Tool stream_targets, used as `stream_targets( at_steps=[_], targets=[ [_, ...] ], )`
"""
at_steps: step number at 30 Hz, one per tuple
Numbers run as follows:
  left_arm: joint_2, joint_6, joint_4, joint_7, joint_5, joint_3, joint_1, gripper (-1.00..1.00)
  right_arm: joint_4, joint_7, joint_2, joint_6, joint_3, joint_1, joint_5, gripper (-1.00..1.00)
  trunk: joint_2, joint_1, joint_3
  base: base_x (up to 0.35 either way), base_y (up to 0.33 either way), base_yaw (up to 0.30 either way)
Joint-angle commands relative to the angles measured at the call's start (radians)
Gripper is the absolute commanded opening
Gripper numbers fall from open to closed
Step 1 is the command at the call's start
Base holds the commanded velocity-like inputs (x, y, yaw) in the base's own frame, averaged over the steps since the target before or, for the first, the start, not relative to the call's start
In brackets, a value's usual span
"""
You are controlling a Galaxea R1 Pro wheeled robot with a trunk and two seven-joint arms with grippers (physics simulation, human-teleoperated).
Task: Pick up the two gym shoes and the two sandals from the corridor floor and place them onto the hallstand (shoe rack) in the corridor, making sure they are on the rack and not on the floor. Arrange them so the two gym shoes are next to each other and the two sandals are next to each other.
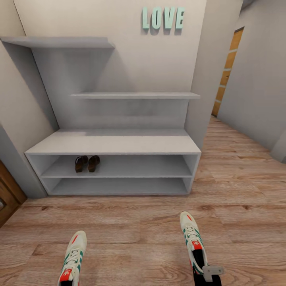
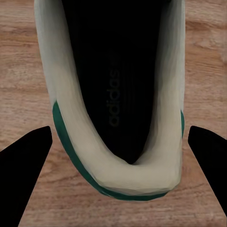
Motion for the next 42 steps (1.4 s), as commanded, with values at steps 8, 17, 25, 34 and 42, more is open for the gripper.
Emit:
stream_targets(
  at_steps=[8,17,25,34,42],
  targets=[
    [-0.004,0.004,0.0,-0.006,-0.011,0.008,-0.01,-1.0,0.001,-0.008,-0.016,-0.002,-0.005,-0.001,0.01,-1.0,0.0,0.0,-0.001,0.0,0.0,0.0],
    [-0.008,0.007,0.001,-0.007,-0.013,0.007,-0.037,-1.0,0.001,-0.008,-0.036,-0.002,-0.007,-0.001,0.008,-1.0,0.0,0.0,-0.001,0.0,0.0,0.0],
    [-0.01,0.01,0.0,-0.007,-0.013,0.007,-0.052,-1.0,0.002,-0.009,-0.042,-0.003,-0.02,-0.001,0.008,-1.0,0.0,0.0,-0.001,0.0,0.0,0.0],
    [-0.013,0.045,0.0,-0.006,-0.013,-0.014,-0.094,-1.0,0.001,-0.009,-0.084,-0.002,-0.161,-0.001,0.008,-1.0,0.0,0.0,-0.001,0.0,0.0,0.0],
    [-0.018,0.079,0.0,-0.007,-0.013,-0.02,-0.13,-1.0,0.001,-0.008,-0.113,-0.002,-0.216,-0.001,0.008,-1.0,0.0,0.0,-0.001,0.0,0.0,0.0]
  ],
)
